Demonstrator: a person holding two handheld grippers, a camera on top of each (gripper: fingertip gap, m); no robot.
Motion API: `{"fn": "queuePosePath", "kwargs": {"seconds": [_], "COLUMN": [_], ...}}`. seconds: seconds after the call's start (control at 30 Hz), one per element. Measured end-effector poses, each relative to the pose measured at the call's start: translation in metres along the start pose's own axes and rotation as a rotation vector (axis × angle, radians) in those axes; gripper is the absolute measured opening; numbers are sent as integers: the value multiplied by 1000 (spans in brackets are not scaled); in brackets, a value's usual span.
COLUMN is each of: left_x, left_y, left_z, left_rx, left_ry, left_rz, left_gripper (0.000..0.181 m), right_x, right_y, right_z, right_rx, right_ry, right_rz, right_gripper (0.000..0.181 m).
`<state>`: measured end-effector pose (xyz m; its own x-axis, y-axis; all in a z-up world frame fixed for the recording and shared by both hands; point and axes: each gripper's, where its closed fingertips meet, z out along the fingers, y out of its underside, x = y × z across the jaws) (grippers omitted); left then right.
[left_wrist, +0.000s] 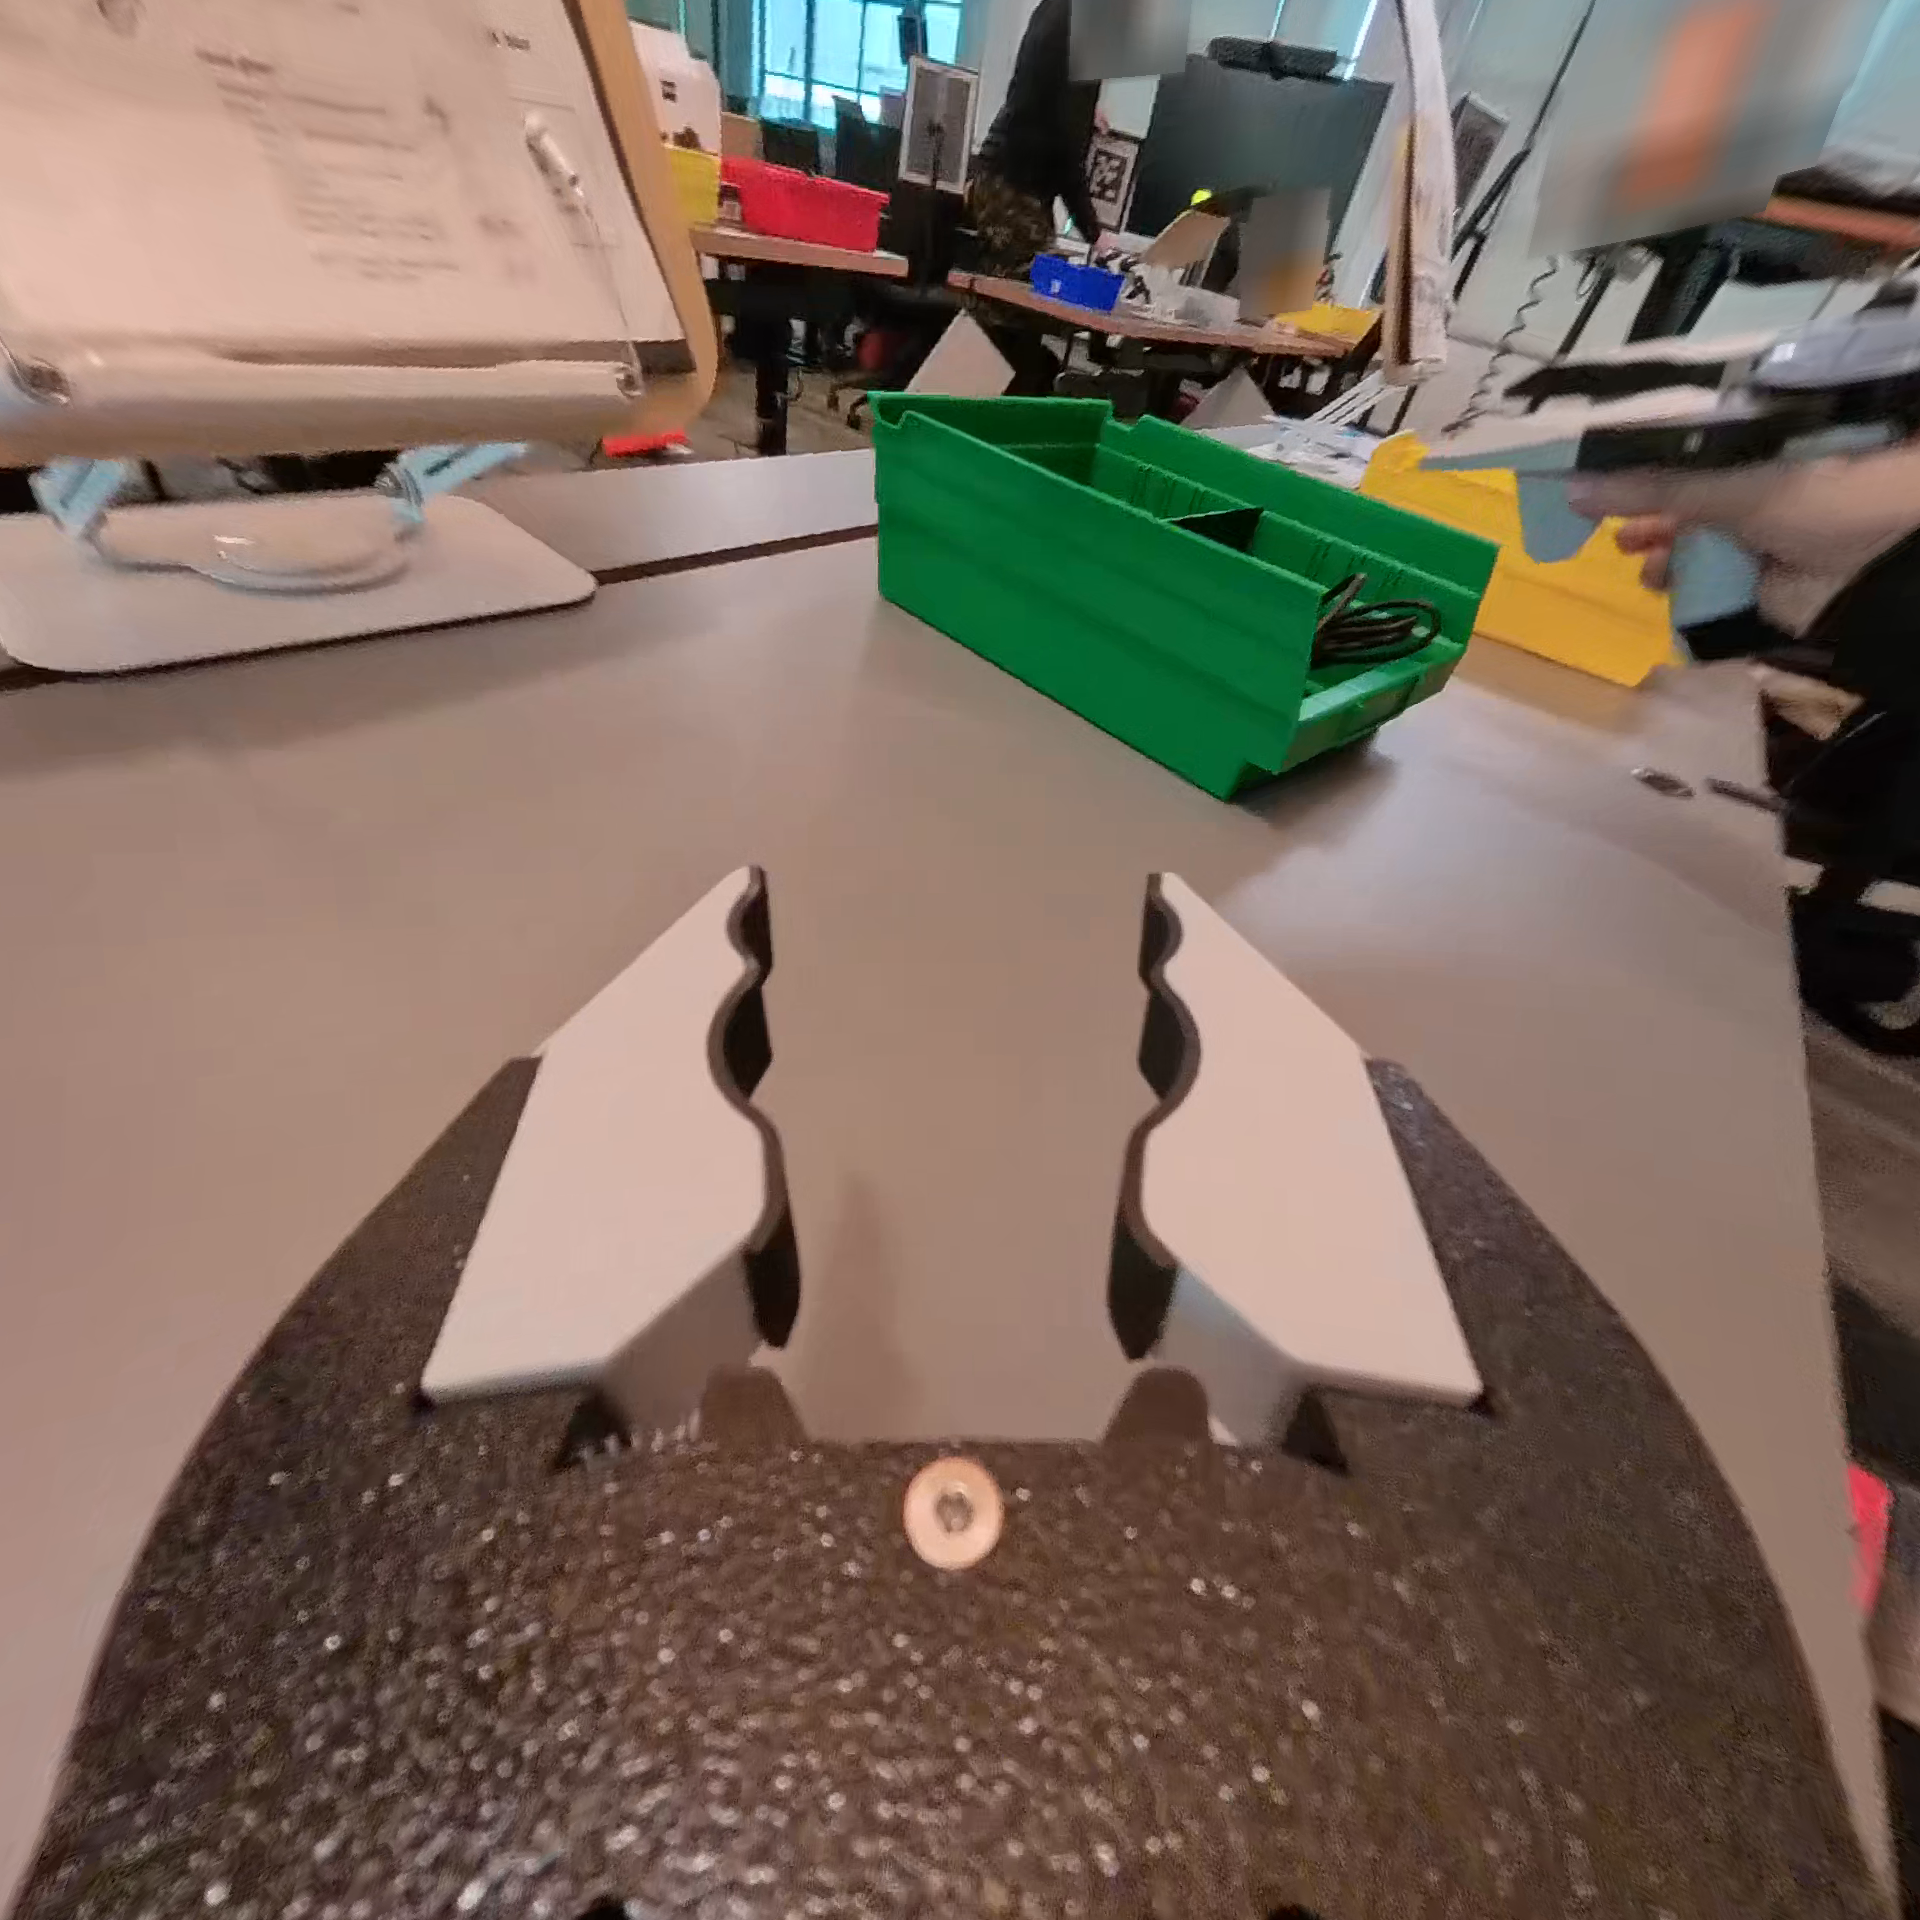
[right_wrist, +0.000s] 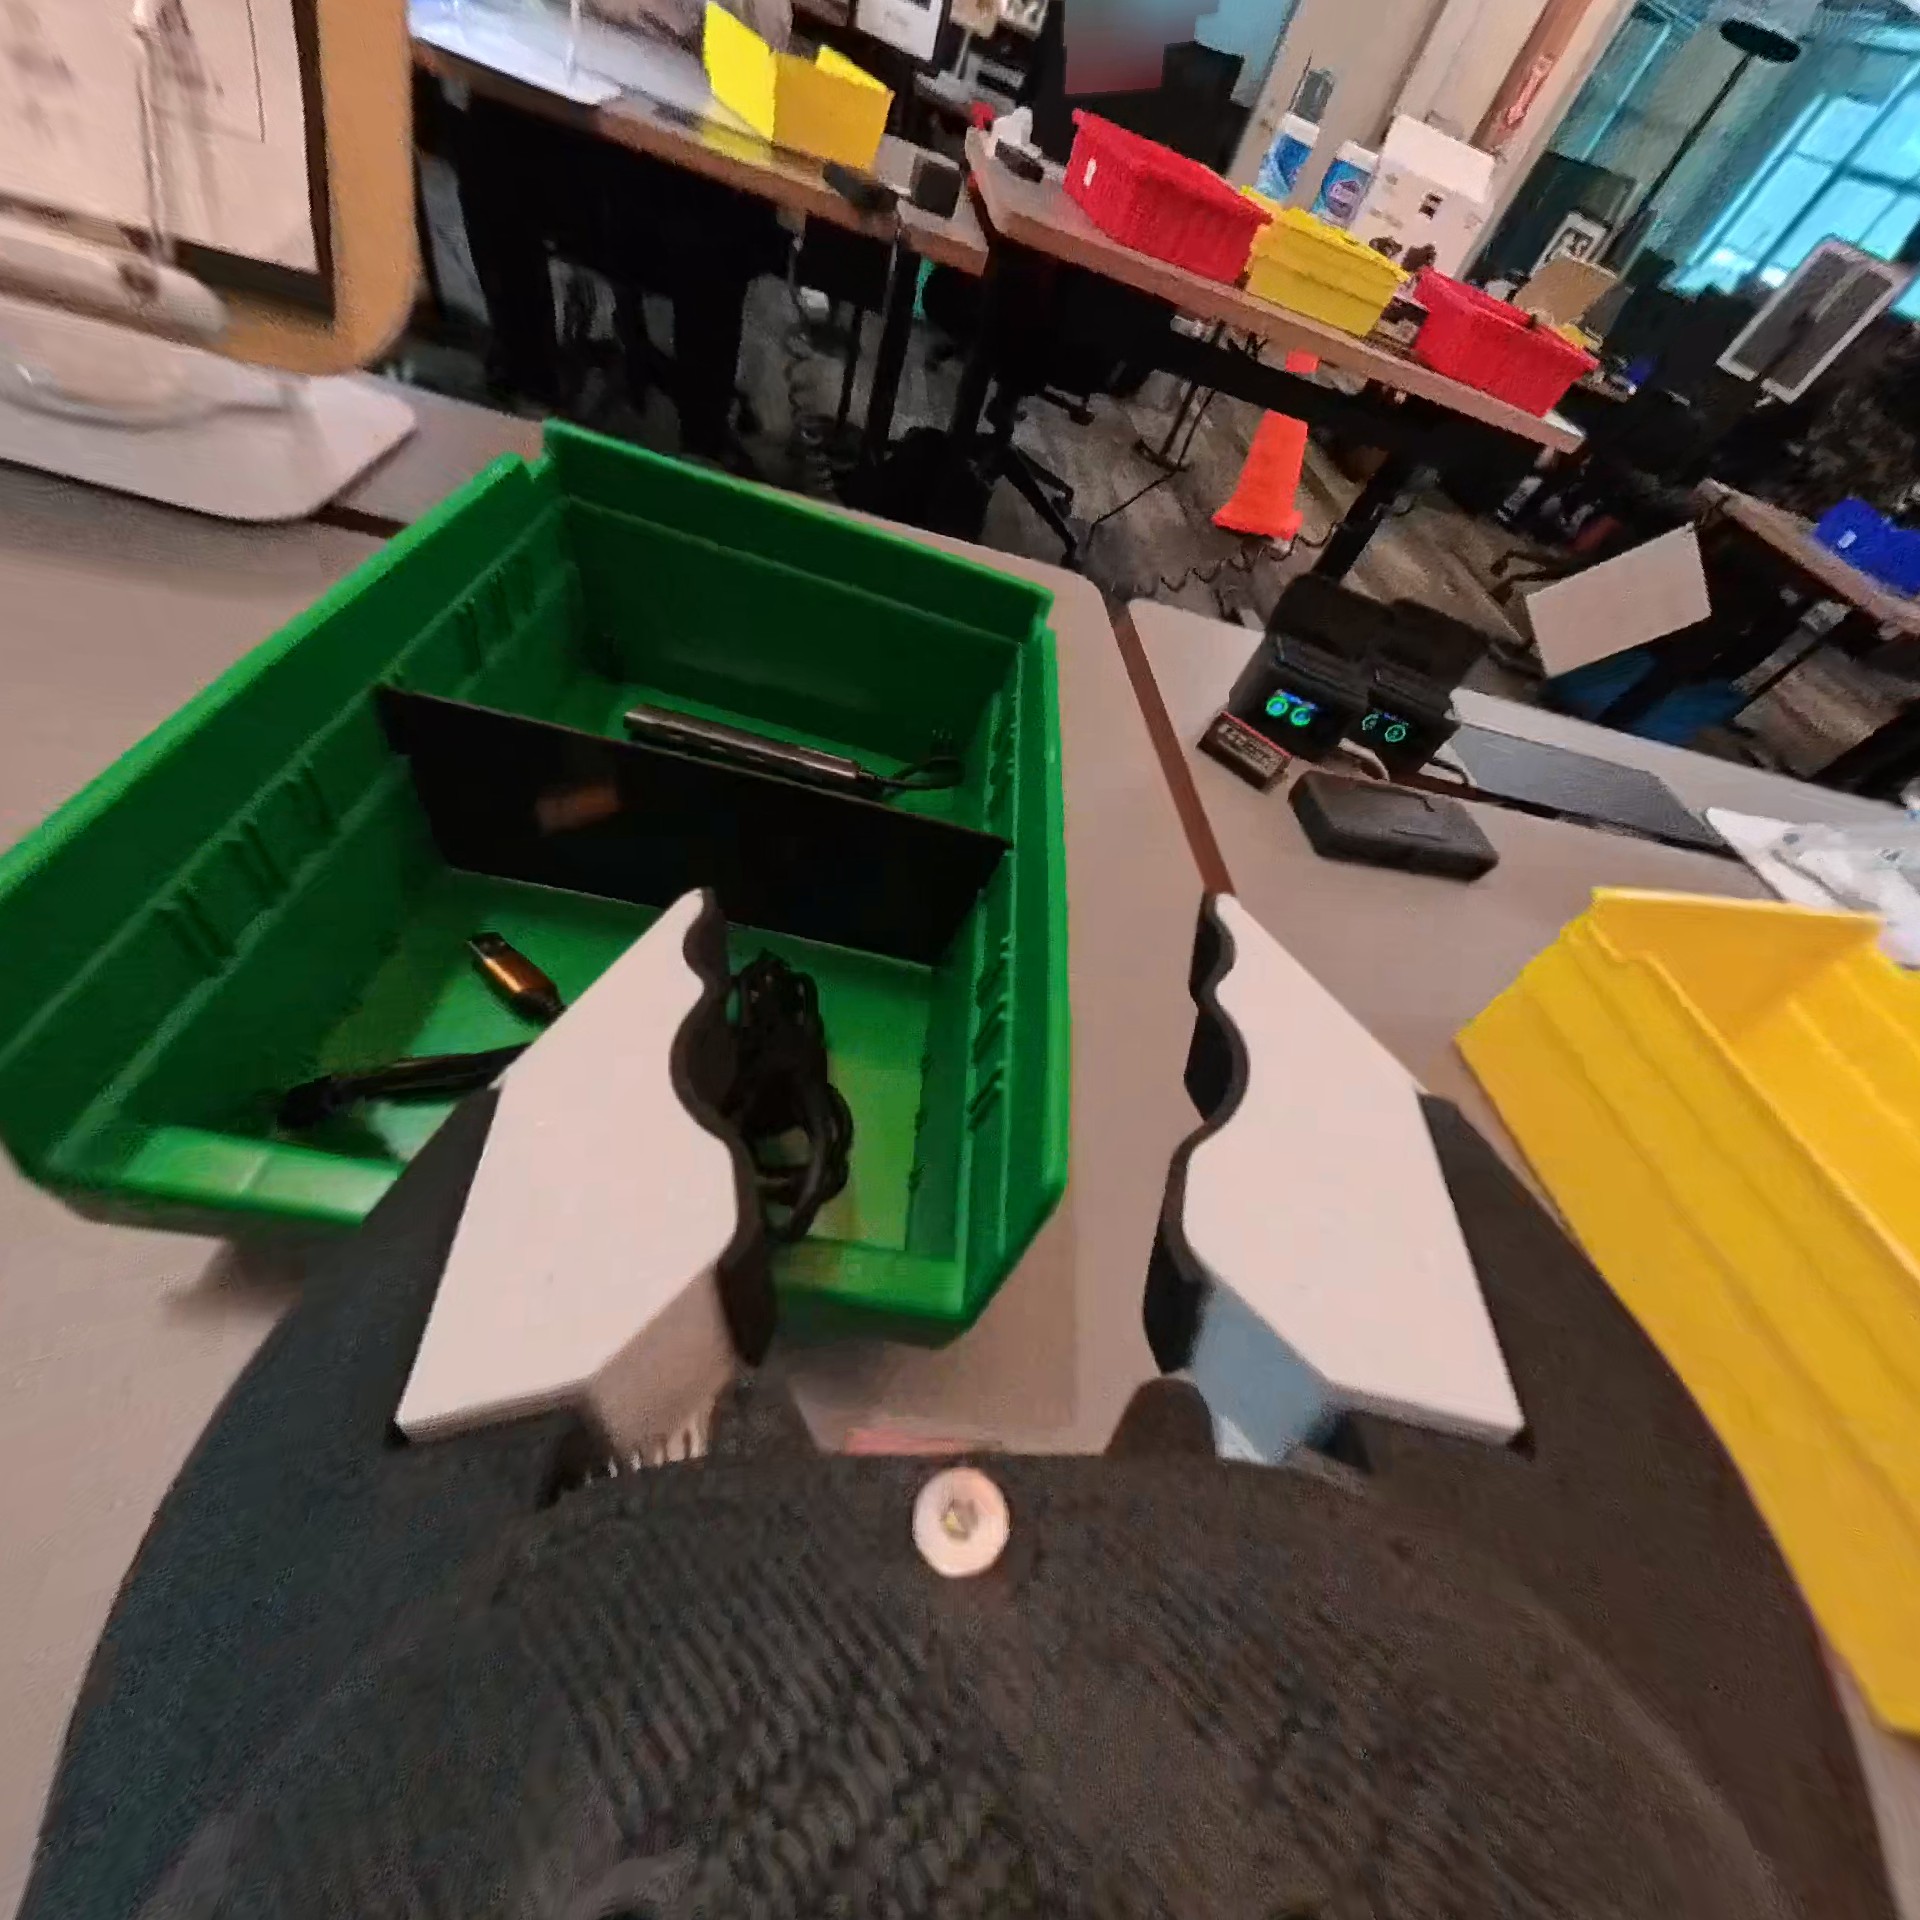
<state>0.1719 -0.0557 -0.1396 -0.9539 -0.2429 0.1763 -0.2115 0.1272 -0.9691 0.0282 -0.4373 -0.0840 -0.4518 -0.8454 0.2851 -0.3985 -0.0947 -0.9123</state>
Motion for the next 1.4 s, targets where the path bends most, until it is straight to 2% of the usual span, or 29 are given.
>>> {"fn": "queuePosePath", "kwargs": {"seconds": [0.1, 0.17, 0.27, 0.37, 0.47, 0.53, 0.63, 0.77, 0.83, 0.93, 0.97, 1.0, 1.03, 1.07, 1.2, 1.4], "left_x": [16, 27, 44, 58, 81, 101, 116, 143, 140, 113, 104, 103, 105, 100, 55, 26], "left_y": [-10, -14, -5, 11, 6, 2, 0, -18, -21, -5, 1, 4, 3, 0, -6, 1], "left_z": [3, 4, 11, 29, 69, 104, 154, 209, 235, 266, 271, 275, 277, 276, 248, 181], "left_rx": [35, 50, -12, -84, -69, -104, -156, -72, -82, -212, -247, -261, -260, -249, -265, -240], "left_ry": [27, 35, 49, 25, 36, 53, -40, -81, -152, -305, -338, -318, -282, -283, -425, -298], "left_rz": [-60, -27, 47, 65, 11, -3, -37, -7, 71, 150, 141, 99, 46, 12, 141, 173], "left_gripper": [76, 76, 80, 93, 95, 98, 114, 116, 115, 110, 114, 111, 86, 50, 5, 4], "right_x": [8, 7, 9, 15, 28, 33, 25, 36, 37, 37, 36, 37, 38, 39, 43, 45], "right_y": [9, 16, 24, 29, 33, 38, 41, 37, 34, 35, 35, 35, 35, 35, 32, 26], "right_z": [-26, -37, -48, -53, -53, -55, -56, -59, -61, -63, -63, -64, -63, -67, -71, -77], "right_rx": [73, 95, 127, 147, 105, 83, 101, 133, 157, 168, 171, 173, 177, 181, 198, 228], "right_ry": [18, 31, 46, 62, 110, 132, 76, 90, 81, 60, 53, 52, 48, 56, 49, 45], "right_rz": [81, 83, 86, 60, -2, 45, 65, 103, 125, 145, 153, 161, 166, 167, 182, 217], "right_gripper": [91, 93, 93, 93, 96, 94, 95, 93, 92, 91, 90, 89, 89, 88, 84, 78]}}
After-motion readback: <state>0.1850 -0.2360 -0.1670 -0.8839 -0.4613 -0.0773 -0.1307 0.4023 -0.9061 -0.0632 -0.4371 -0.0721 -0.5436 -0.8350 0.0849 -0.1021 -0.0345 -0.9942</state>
